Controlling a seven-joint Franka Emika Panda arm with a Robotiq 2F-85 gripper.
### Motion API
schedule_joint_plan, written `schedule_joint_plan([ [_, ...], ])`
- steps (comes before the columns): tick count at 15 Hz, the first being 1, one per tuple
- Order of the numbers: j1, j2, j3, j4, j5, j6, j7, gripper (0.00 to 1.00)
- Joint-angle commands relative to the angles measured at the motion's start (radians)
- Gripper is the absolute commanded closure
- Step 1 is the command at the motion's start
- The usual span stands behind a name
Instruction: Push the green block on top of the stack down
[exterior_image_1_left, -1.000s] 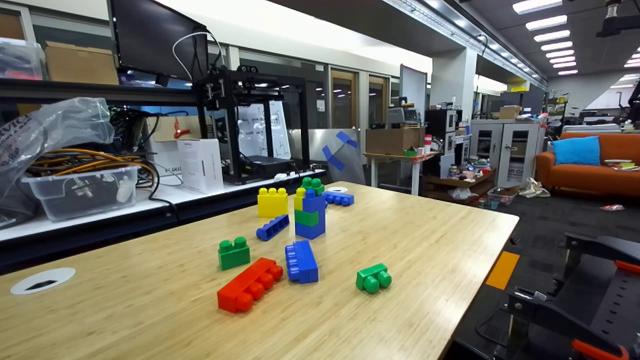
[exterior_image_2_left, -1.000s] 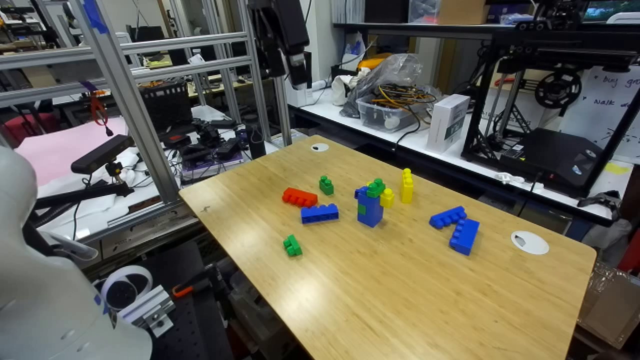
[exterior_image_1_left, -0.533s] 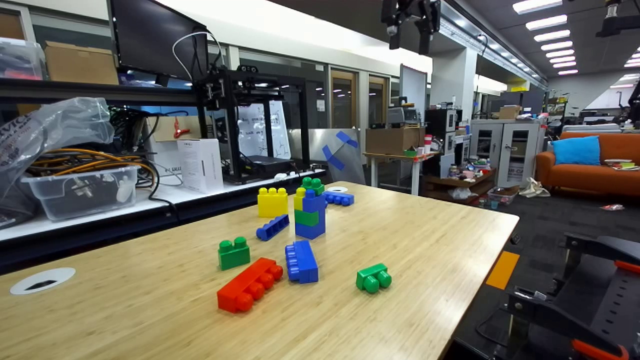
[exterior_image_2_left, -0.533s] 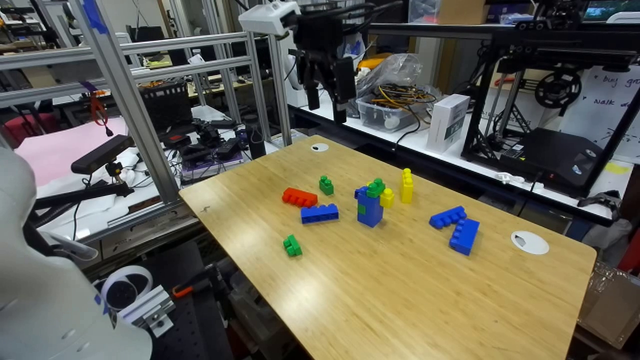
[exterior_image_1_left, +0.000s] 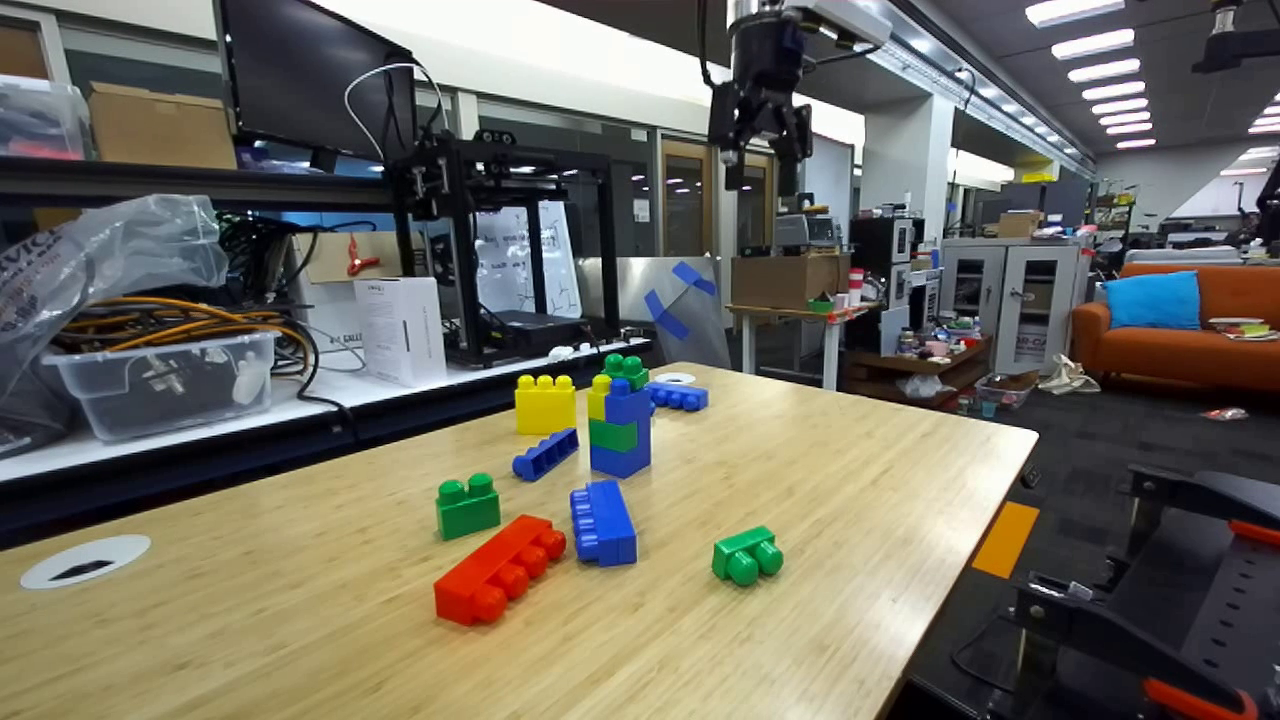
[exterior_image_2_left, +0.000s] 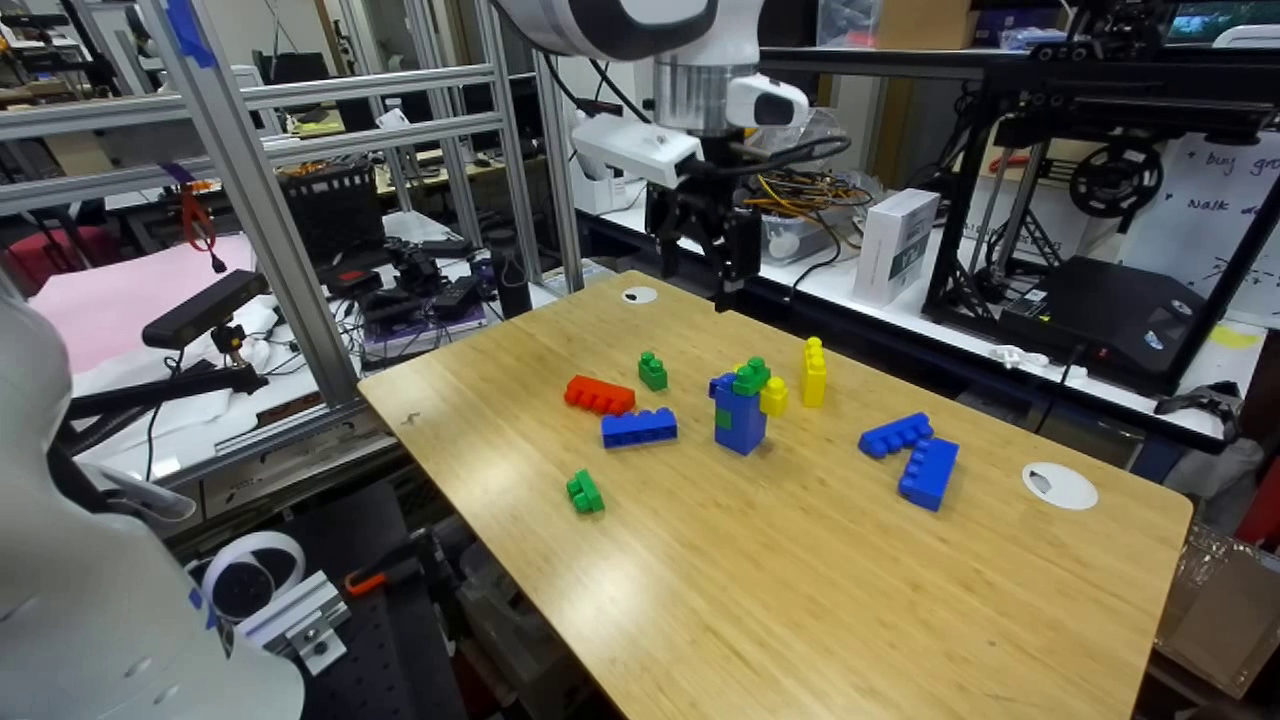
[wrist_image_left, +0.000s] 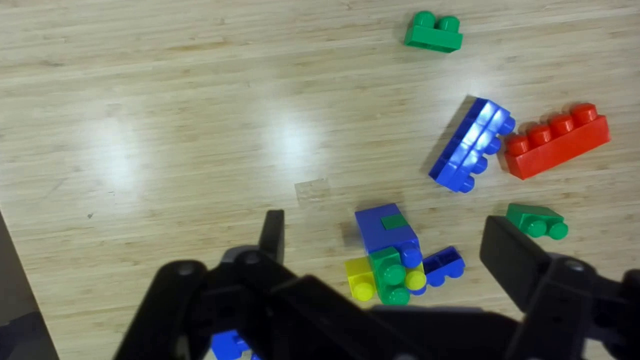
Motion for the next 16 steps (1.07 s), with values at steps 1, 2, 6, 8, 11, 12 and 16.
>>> schedule_joint_plan([
  [1, 0.006, 0.093, 0.003, 0.040, -0.006, 0.033, -0.034, 0.00],
  [2, 0.008, 0.115, 0.007, 0.044, -0.013, 0.047, -0.036, 0.00],
  [6, 0.023, 0.187, 0.019, 0.080, -0.035, 0.069, -0.016, 0.00],
  [8, 0.023, 0.175, 0.021, 0.063, -0.030, 0.068, -0.005, 0.00],
  [11, 0.026, 0.179, 0.020, 0.077, -0.048, 0.061, 0.013, 0.00],
  [12, 0.026, 0.179, 0.020, 0.077, -0.048, 0.061, 0.013, 0.00],
  [16, 0.018, 0.199, 0.022, 0.074, -0.018, 0.084, -0.017, 0.00],
])
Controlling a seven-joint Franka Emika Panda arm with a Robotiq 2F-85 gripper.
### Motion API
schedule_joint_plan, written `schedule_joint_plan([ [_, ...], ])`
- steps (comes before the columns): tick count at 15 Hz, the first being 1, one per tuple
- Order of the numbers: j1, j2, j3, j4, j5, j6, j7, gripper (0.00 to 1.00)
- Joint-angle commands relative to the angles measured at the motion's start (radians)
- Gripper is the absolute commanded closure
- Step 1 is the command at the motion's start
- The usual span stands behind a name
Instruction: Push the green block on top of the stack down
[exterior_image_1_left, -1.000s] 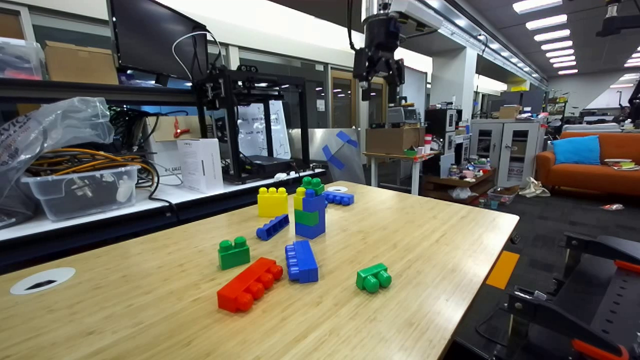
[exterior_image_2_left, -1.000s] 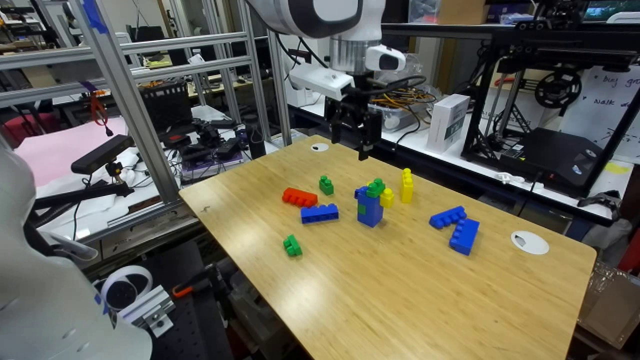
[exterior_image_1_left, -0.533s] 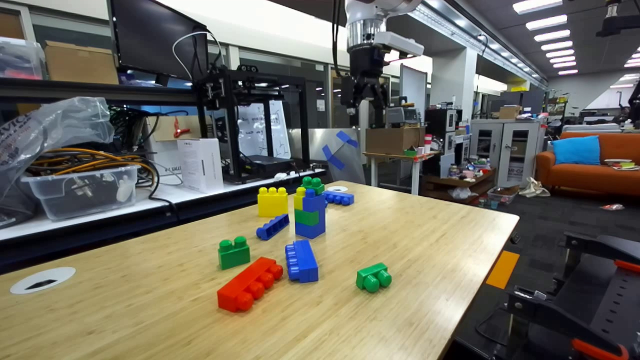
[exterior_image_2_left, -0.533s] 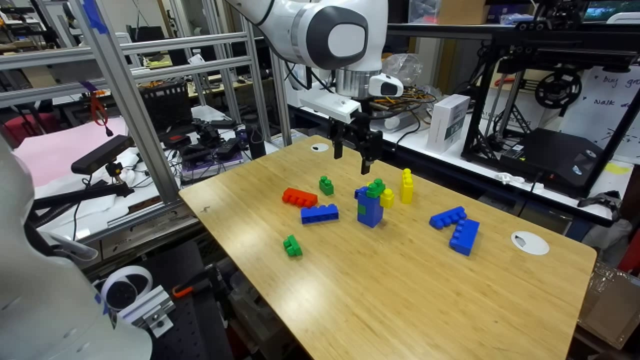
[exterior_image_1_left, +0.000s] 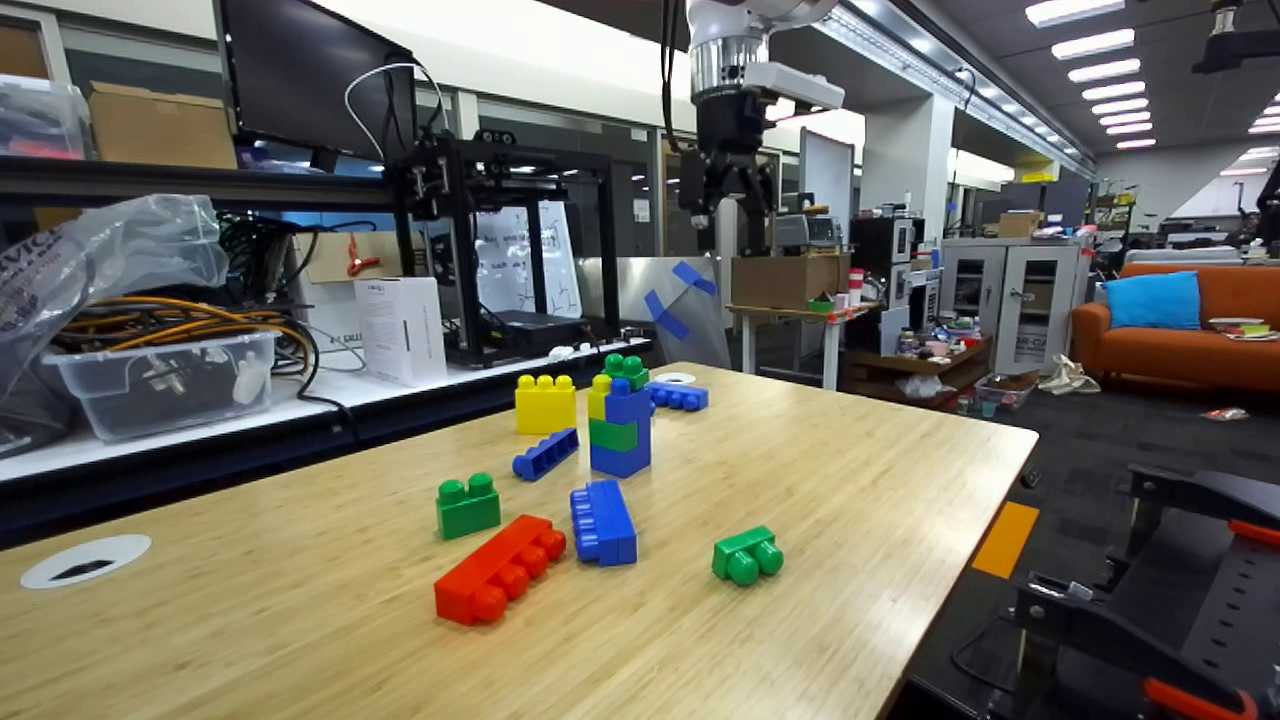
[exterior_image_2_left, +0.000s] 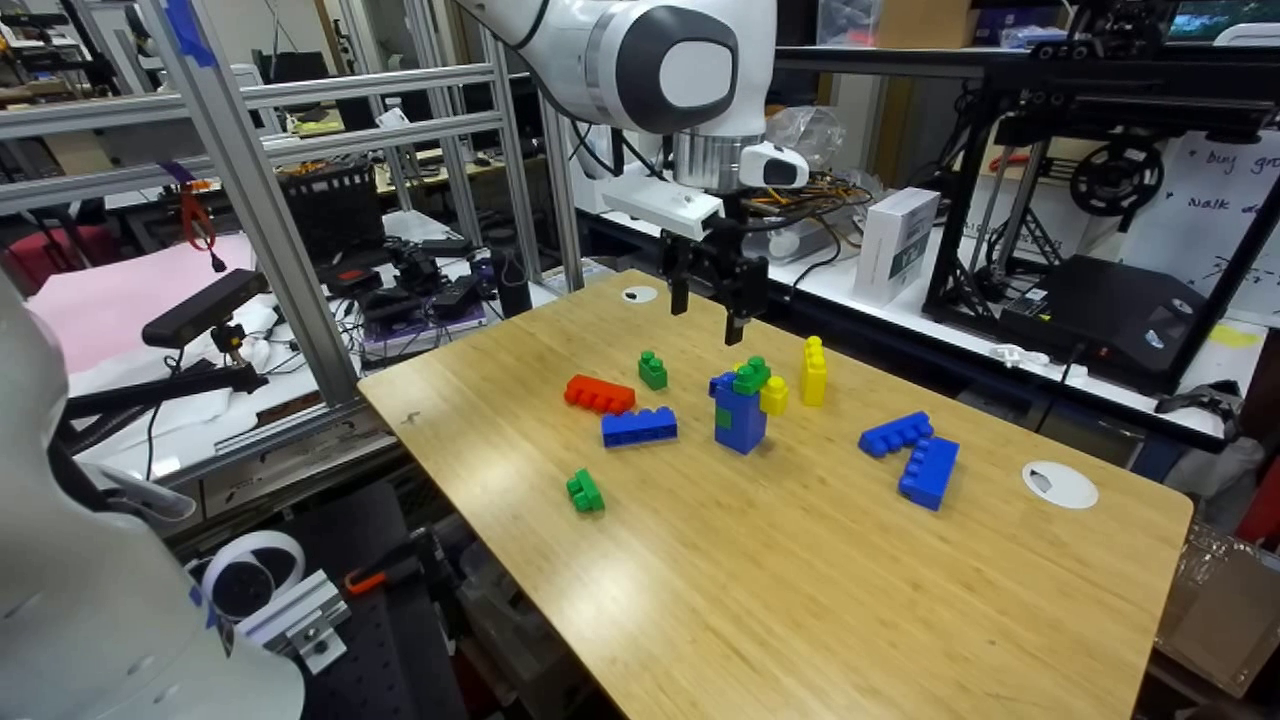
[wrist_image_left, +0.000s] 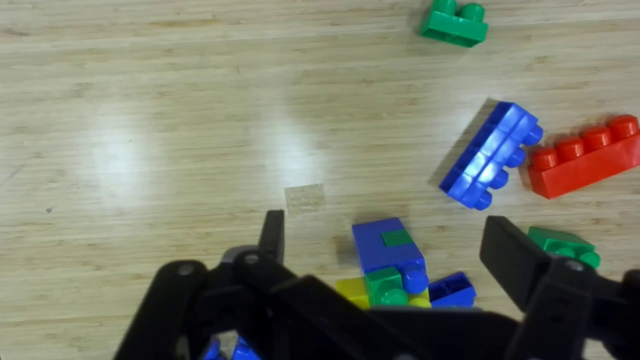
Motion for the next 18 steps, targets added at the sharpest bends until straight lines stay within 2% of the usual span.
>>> schedule_joint_plan([
  [1, -0.009, 0.037, 0.003, 0.002, 0.030, 0.029, -0.035, 0.00],
  [9, -0.011, 0.228, 0.026, 0.083, 0.034, 0.201, -0.116, 0.00],
  [18, -0.008, 0.359, 0.054, 0.296, 0.030, 0.179, -0.131, 0.00],
])
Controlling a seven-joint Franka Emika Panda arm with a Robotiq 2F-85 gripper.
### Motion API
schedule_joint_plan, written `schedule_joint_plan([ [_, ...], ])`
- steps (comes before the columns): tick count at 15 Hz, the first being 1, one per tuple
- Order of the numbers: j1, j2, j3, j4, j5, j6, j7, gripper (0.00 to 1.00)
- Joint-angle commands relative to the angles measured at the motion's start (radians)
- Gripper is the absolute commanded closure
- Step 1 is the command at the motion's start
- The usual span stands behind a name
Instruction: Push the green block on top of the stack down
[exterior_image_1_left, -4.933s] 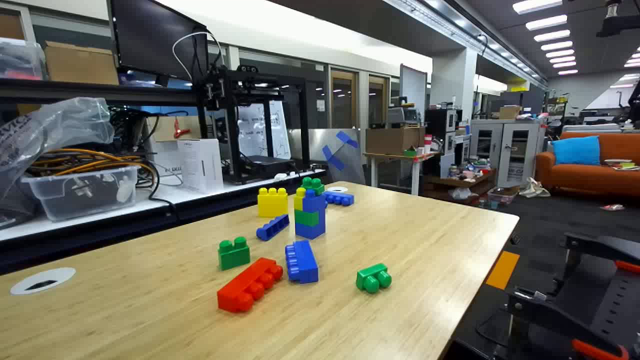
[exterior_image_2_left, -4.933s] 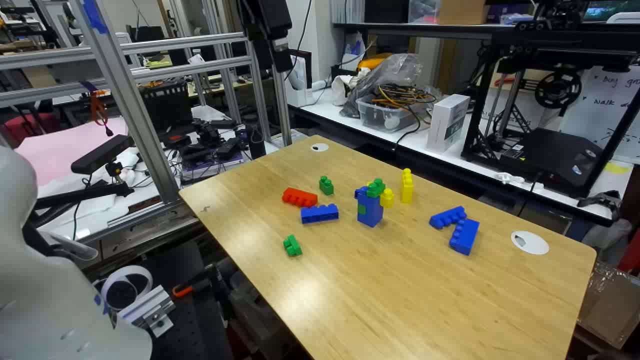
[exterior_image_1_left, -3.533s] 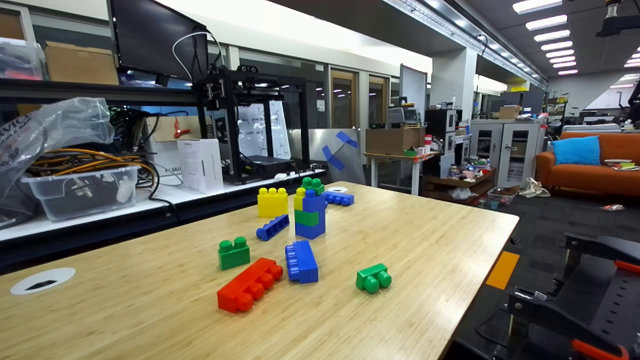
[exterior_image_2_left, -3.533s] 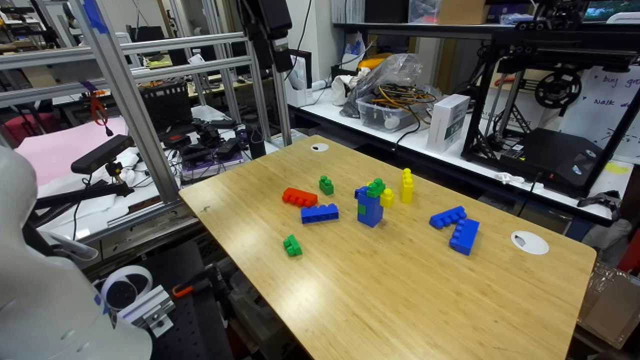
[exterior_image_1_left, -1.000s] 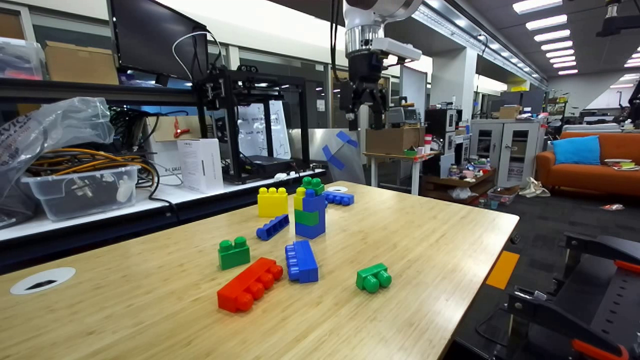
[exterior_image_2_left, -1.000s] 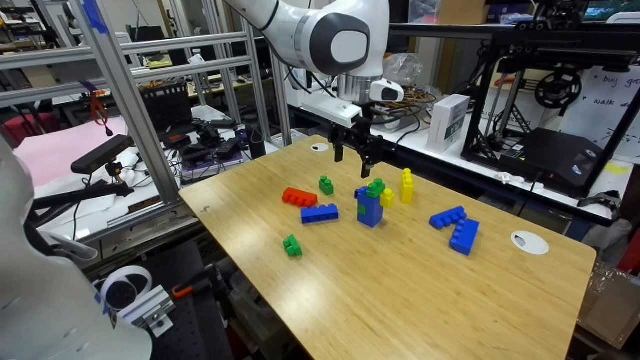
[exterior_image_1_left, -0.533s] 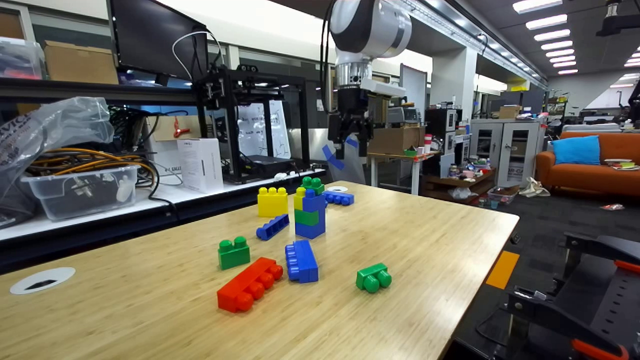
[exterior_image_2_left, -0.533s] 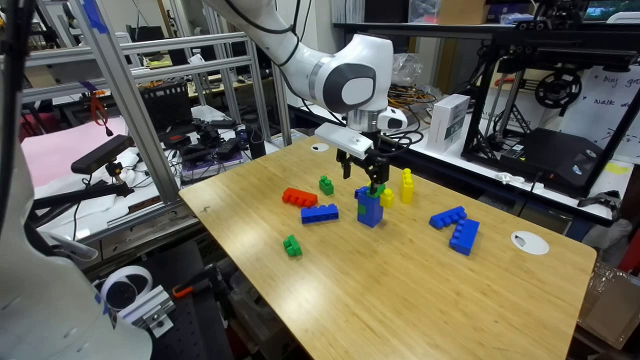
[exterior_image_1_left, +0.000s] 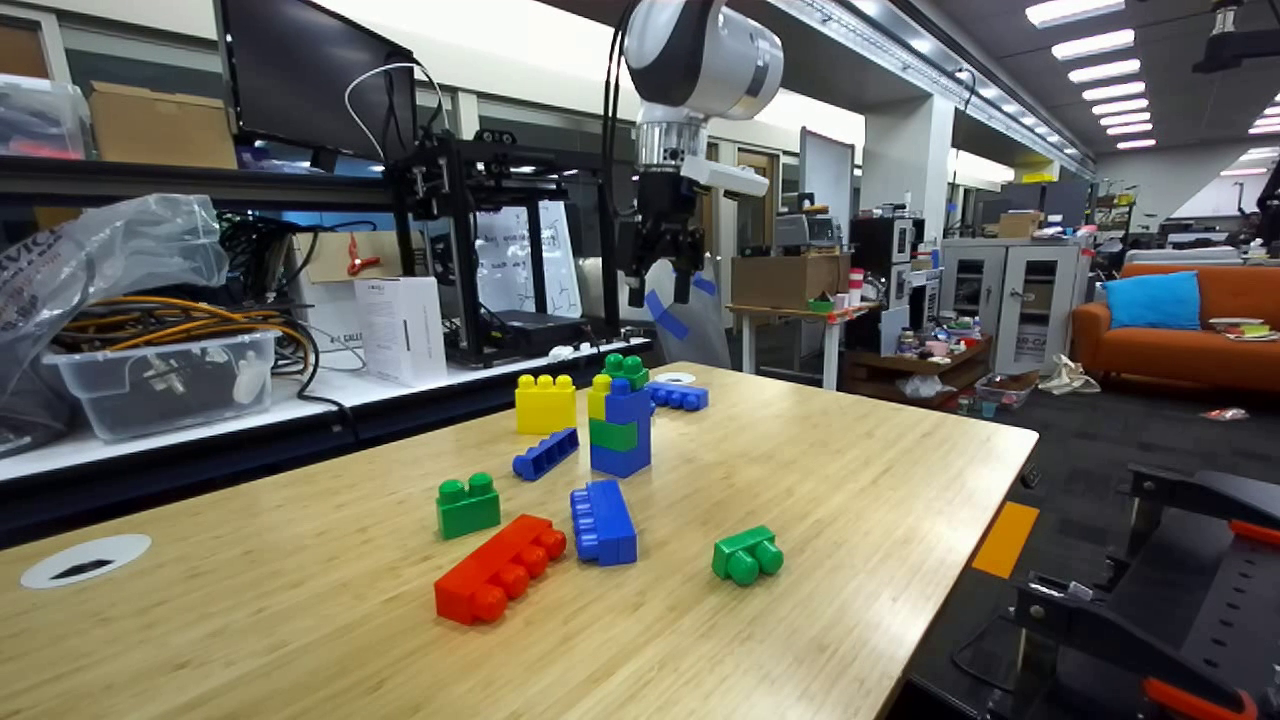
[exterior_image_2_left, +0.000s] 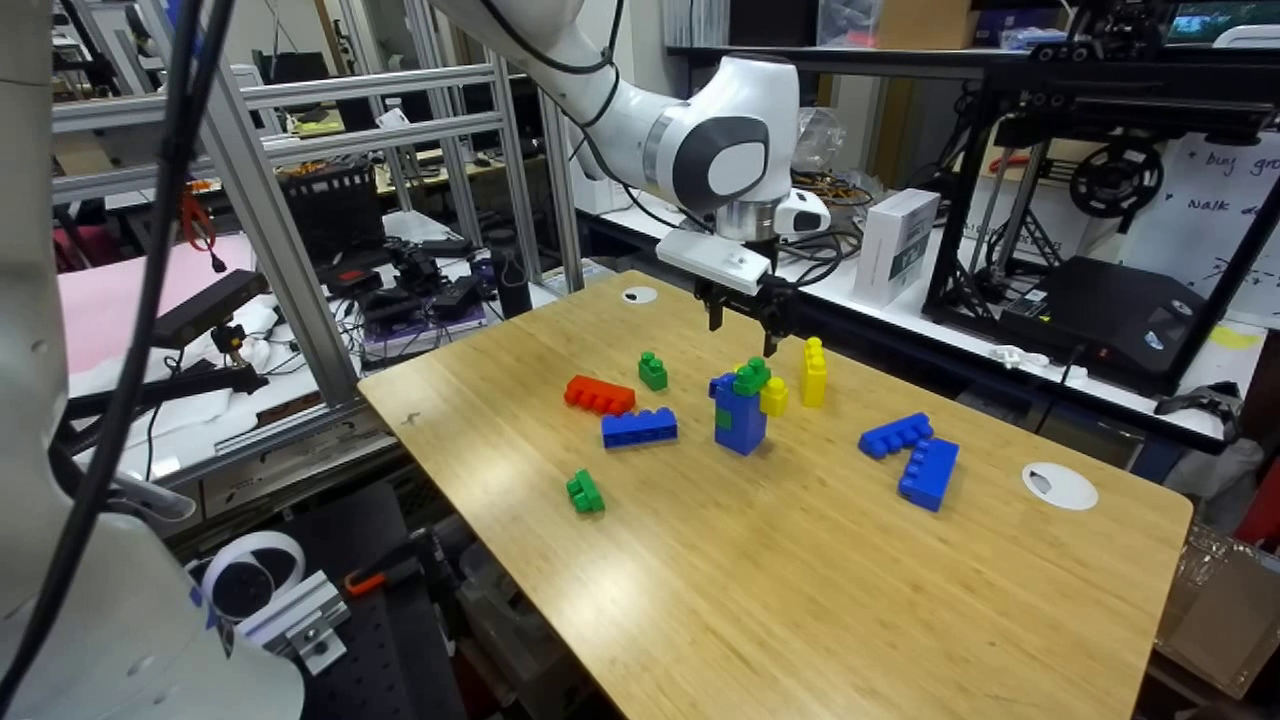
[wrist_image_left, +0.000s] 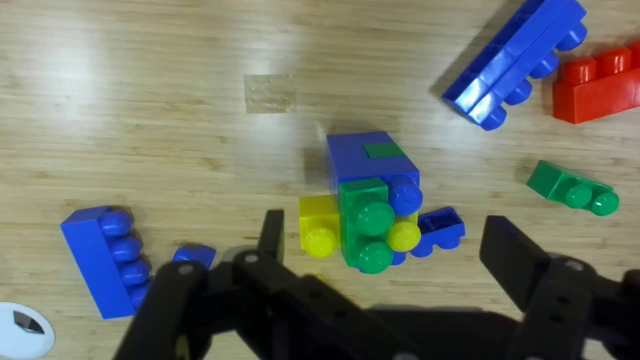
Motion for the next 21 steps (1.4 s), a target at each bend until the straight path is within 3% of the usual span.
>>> schedule_joint_plan([
  [1, -0.006, 0.079, 0.010, 0.110, -0.002, -0.034, -0.022, 0.00],
  [2, -0.007, 0.098, 0.012, 0.136, -0.001, -0.040, -0.023, 0.00],
  [3, -0.006, 0.120, 0.012, 0.165, -0.002, -0.046, -0.021, 0.25],
  [5, 0.000, 0.155, 0.014, 0.214, -0.009, -0.055, -0.016, 0.33],
  [9, 0.009, 0.207, 0.019, 0.290, -0.015, -0.084, -0.012, 0.62],
  [14, 0.024, 0.245, 0.009, 0.366, -0.027, -0.203, 0.007, 0.98],
  [21, 0.029, 0.272, 0.011, 0.416, -0.032, -0.300, 0.001, 1.00],
])
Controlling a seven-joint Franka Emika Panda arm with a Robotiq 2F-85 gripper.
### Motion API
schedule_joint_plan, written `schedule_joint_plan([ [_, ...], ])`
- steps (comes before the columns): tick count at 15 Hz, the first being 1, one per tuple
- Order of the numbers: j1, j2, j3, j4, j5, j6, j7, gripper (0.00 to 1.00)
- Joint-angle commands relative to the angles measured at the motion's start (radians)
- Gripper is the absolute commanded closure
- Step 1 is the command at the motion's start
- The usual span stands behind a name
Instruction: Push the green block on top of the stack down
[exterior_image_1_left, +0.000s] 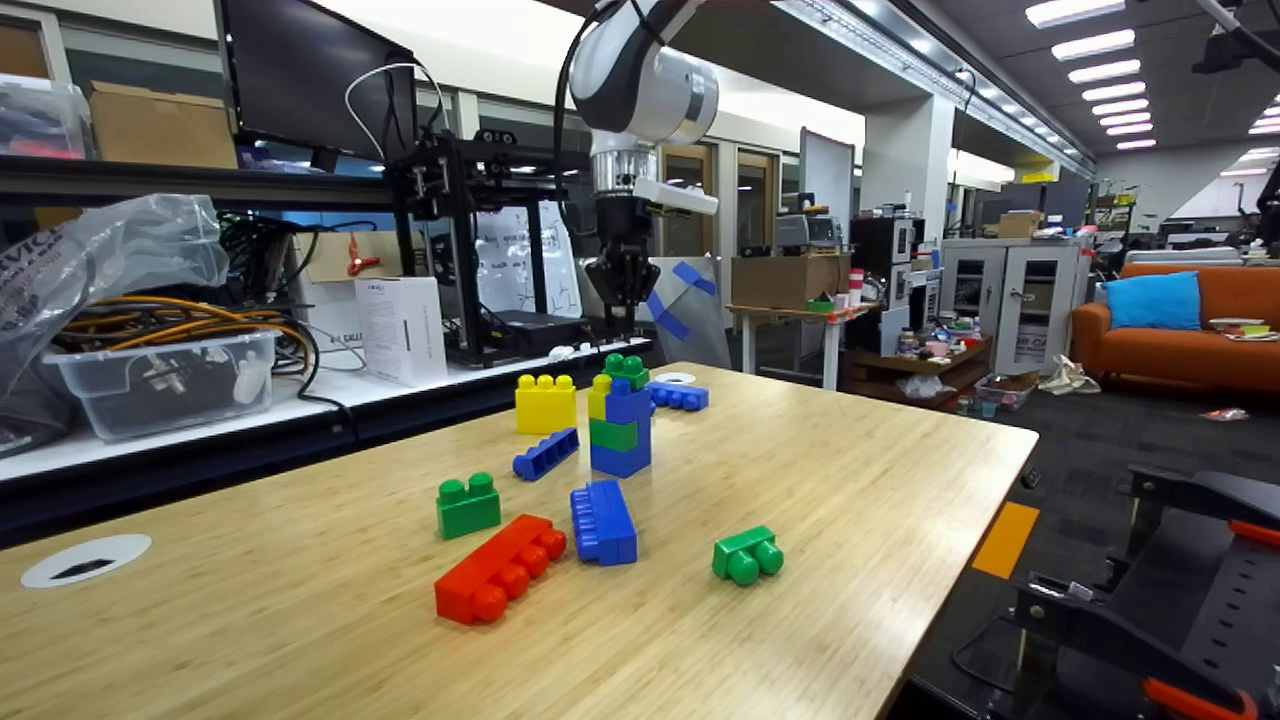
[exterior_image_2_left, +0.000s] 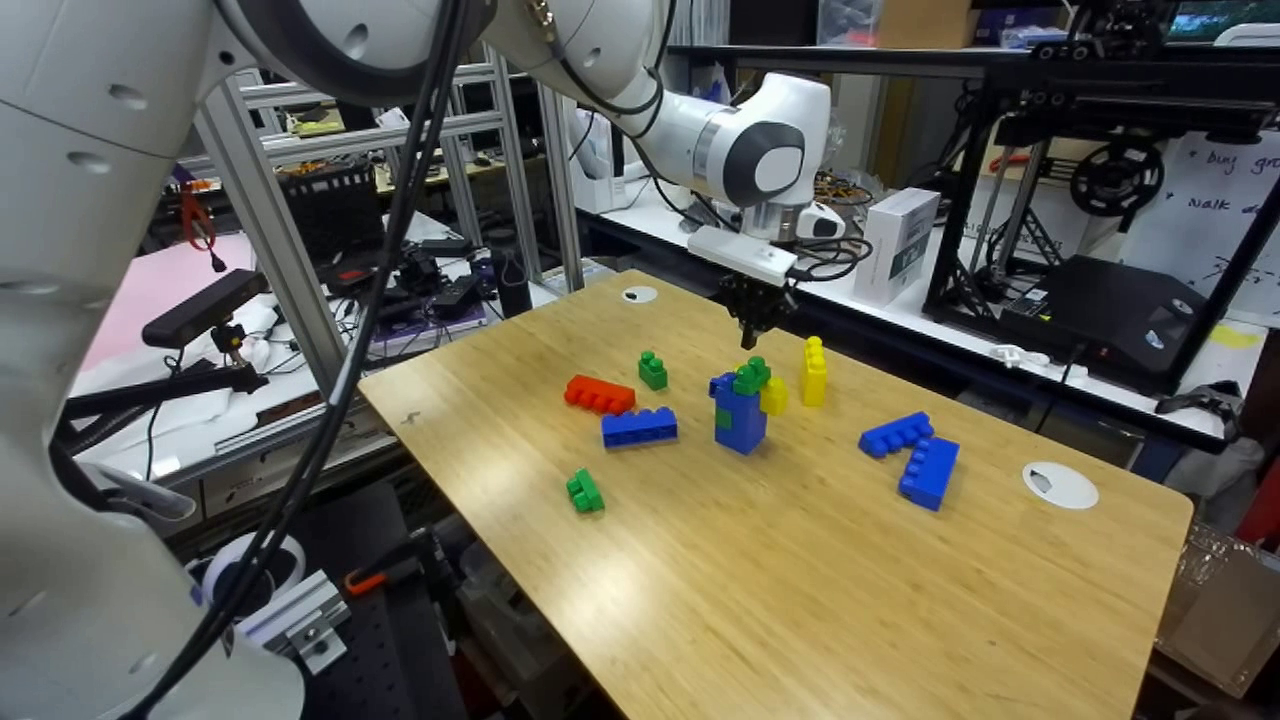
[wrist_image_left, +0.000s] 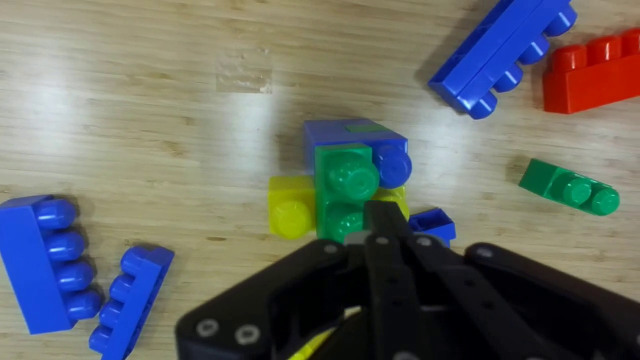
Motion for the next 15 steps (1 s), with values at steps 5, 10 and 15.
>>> schedule_joint_plan([
  [5, 0.014, 0.029, -0.008, 0.028, -0.032, -0.031, -0.005, 1.00],
  [10, 0.014, 0.034, -0.006, 0.011, -0.047, -0.022, -0.011, 1.00],
  [15, 0.017, 0.030, -0.001, -0.013, -0.050, -0.008, -0.022, 1.00],
])
